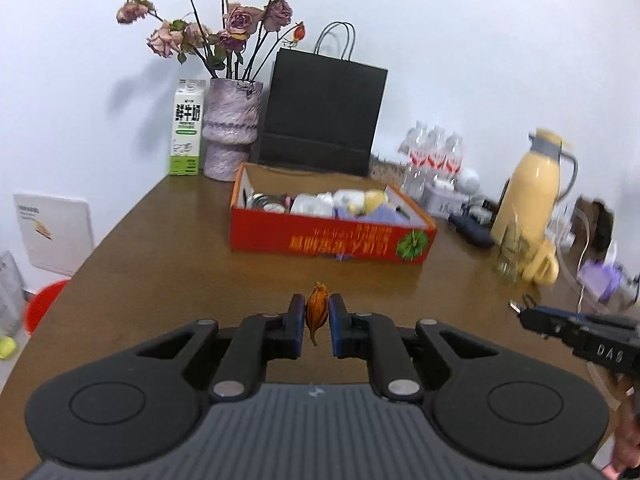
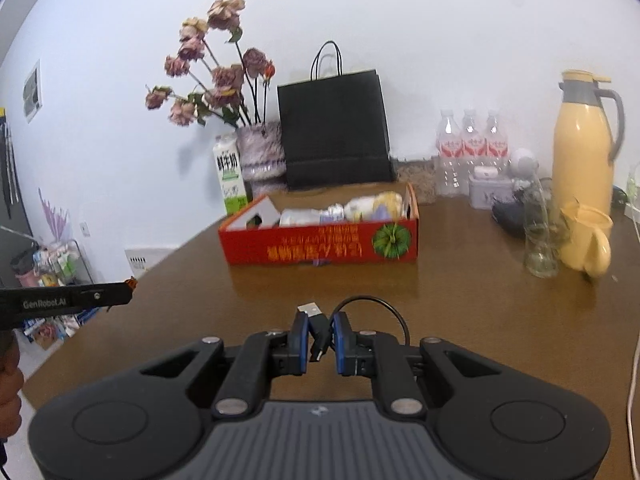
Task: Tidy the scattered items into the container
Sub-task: 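Carry the cable and orange plug over the cardboard box with both grippers, then lower the cable and plug into the box and open both grippers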
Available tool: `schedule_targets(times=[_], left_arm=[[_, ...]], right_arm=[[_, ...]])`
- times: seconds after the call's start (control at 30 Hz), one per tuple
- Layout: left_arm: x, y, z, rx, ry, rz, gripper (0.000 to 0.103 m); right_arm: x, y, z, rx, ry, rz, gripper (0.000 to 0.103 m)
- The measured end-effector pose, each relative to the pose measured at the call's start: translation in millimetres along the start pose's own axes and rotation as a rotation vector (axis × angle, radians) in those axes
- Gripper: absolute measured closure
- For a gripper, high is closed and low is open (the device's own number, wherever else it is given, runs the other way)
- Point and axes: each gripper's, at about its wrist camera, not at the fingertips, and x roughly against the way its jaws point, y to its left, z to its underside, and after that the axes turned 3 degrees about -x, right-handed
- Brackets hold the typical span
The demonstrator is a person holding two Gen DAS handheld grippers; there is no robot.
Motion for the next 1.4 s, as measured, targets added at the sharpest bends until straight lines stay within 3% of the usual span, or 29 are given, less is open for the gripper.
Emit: schedule_targets(times=[0.17,0.43,0.57,0.7,0.93,1.03,1.27,1.4], left_arm=[[-34.8,19.2,-51.6,0.01,-0.009,0.055,0.09],[-92.3,37.1,-135.1,-0.012,-0.087,0.08,0.09],[-153.2,44.3,-165.4,-0.006,0.002,0.107,0.09],[-227.1,55.6,-181.5,-0.032,0.128,0.086,0.09],[-326.6,78.6,-179.6,-0.038,0.3,0.007,0.089],[-356.1,84.2,-176.3,-0.034,0.35,-0.017,0.09],[-389.1,96.4,-174.6,-0.015,0.409,-0.031,0.088],[-390.4,98.7,-177.7,-0.027,0.411,-0.055,0.08]], right_arm=[[-30.0,-11.7,-50.0,0.034,-0.047,-0.013,0.091],[-90.6,-29.2,-145.2,0.061,-0.122,-0.058,0.091],[-134.4,-36.8,-183.6,0.052,-0.107,-0.096,0.091],[-204.7,-45.6,-213.9,0.005,0.003,-0.137,0.091],[-343.7,-67.0,-212.7,-0.128,0.306,-0.125,0.091],[-382.0,-65.1,-198.8,-0.124,0.377,-0.095,0.091],[-426.3,-54.4,-182.8,-0.103,0.446,-0.048,0.09],[-425.9,-52.6,-186.5,-0.103,0.437,-0.041,0.083]])
